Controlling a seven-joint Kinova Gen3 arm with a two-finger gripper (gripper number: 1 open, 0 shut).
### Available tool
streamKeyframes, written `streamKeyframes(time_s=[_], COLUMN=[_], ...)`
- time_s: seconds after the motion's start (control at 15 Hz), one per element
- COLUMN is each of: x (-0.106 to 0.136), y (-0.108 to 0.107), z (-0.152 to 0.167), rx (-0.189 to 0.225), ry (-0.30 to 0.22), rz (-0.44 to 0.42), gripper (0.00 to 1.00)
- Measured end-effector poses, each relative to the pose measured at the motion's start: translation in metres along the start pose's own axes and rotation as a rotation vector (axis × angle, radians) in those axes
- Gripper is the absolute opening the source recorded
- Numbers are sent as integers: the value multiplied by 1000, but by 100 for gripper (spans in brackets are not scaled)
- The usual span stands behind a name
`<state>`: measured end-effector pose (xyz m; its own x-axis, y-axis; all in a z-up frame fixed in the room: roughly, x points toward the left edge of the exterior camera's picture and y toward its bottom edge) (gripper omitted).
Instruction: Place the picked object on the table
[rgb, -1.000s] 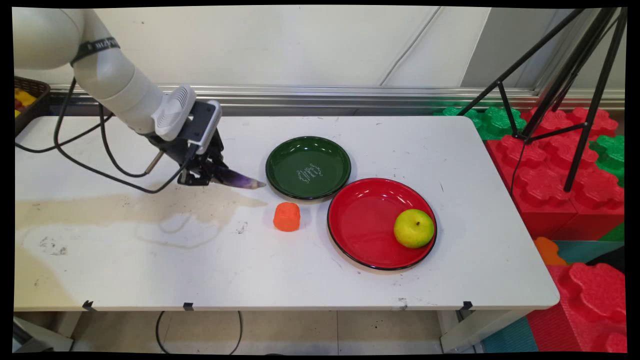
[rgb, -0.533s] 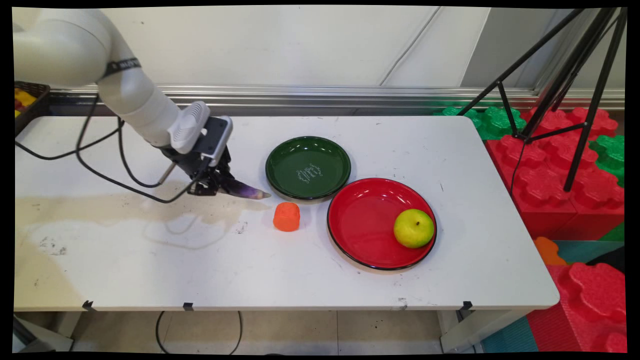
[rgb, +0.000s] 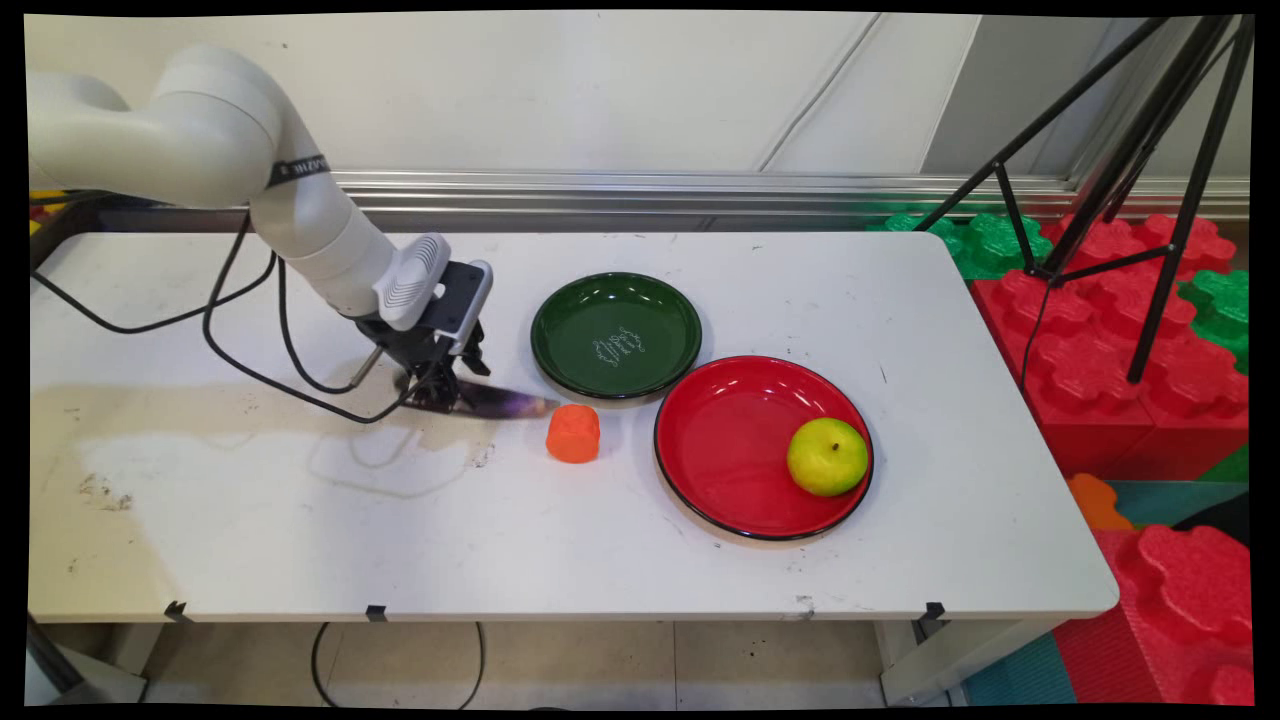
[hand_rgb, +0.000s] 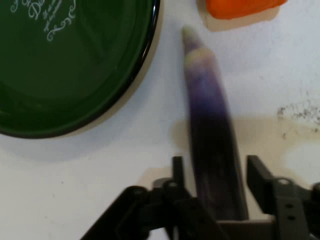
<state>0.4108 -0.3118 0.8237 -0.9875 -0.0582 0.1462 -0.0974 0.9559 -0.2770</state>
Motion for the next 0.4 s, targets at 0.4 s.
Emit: streamKeyframes(time_s=[0.4], x=[4], y=[-1], z=[7], rx=[11], ry=[19], rz=[-15], gripper=[100])
